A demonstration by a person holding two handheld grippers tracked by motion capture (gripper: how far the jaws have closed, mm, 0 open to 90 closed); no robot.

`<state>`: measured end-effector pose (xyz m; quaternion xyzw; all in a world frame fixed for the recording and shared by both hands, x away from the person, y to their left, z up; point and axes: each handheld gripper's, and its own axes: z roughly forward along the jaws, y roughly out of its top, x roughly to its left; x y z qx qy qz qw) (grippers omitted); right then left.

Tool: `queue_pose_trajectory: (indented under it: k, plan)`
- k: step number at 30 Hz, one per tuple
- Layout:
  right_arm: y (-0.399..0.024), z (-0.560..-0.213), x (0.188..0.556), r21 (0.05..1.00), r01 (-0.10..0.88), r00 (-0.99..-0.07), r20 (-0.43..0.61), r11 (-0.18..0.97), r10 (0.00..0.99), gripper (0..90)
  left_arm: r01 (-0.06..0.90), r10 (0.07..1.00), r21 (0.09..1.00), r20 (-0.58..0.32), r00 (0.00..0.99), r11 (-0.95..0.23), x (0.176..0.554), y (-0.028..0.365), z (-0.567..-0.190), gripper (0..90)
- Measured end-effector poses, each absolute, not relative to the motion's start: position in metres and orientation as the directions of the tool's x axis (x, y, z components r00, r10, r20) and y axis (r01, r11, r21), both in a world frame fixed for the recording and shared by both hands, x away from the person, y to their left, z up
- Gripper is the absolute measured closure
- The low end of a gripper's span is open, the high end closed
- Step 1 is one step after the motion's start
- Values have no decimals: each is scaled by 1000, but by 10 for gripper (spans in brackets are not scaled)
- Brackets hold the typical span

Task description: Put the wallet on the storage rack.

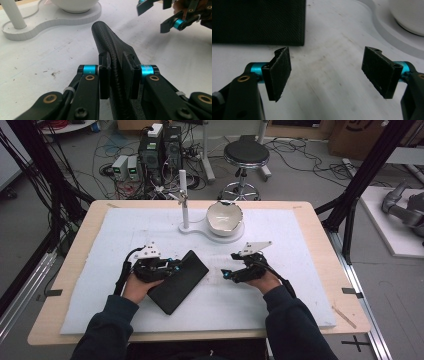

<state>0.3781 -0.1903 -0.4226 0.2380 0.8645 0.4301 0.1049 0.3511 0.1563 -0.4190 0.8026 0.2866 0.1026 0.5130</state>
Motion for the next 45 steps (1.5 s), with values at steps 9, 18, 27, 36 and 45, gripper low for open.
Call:
queue_pose_trajectory:
  k: [9, 18, 27, 36, 45]
  plan:
    - [-163, -427, 390, 789, 327, -892, 77, 520, 445, 243, 328, 523, 889, -123, 843, -320, 354, 151, -418, 768]
    - [-147, -433, 393, 775, 318, -909, 85, 546, 408, 243, 273, 462, 899, -92, 882, -343, 355, 139, -413, 776]
    - [-139, -435, 394, 770, 308, -930, 121, 559, 346, 398, 291, 450, 890, -112, 886, -352, 360, 136, -415, 775]
    - [-146, -432, 397, 754, 346, -924, 169, 559, 344, 583, 319, 450, 884, -144, 882, -342, 364, 136, -418, 739]
    - [-150, -426, 393, 750, 324, -930, 141, 576, 339, 649, 382, 481, 862, -193, 855, -334, 367, 140, -419, 509]
